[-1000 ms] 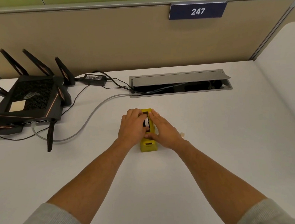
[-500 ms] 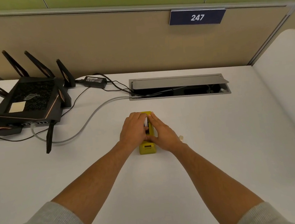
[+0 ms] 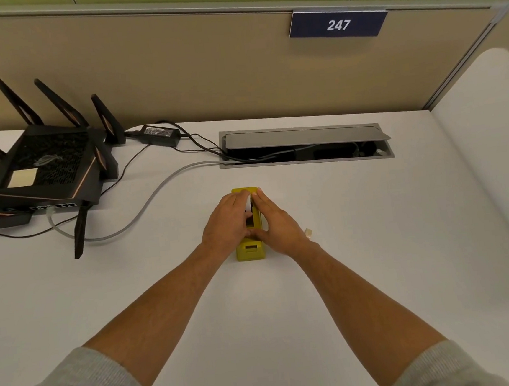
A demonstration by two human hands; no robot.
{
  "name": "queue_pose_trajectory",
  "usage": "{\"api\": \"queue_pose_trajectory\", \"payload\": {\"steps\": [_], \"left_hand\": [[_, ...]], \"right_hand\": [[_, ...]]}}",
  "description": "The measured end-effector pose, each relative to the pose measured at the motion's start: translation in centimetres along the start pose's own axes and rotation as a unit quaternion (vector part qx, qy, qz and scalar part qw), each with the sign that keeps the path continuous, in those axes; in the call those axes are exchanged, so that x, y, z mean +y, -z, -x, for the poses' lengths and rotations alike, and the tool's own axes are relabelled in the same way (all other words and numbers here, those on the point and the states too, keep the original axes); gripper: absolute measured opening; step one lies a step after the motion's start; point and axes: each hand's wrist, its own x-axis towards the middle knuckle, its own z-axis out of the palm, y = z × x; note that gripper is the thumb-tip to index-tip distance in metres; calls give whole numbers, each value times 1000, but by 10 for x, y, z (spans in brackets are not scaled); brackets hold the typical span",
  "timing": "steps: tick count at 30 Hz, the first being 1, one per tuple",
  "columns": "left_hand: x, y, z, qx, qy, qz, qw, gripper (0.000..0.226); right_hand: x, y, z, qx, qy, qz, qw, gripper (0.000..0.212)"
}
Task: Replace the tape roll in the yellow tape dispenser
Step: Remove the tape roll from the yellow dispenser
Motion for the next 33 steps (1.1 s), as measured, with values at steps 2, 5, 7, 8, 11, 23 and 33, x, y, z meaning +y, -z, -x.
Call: {"api": "queue_pose_trajectory", "payload": {"steps": [2,5,7,8,11,23,33], "left_hand": [[2,2,2,-2,2,5,1000,47],[4,6,5,0,3,21,1000,42],[6,10,7,-2,9,36,999,42],[6,12,8,-2,10,42,999,44],[5,18,13,5,7,54,999,46],[7,36,47,29,-41,87,995,41],[-3,49,84,30,-6,264,964,41]], "right_hand": [[-1,1,0,-1,-2,4,1000,91],[-3,1,0,-6,-1,8,1000,92],[-5,3,0,-9,-3,7,1000,93],[-7,5,1,-7,-2,4,1000,93],[-13,12,6,22,0,-34,999,88],[-44,10,42,85,-14,-327,941,39],[-55,3,67,53,-25,-386,921,33]]}}
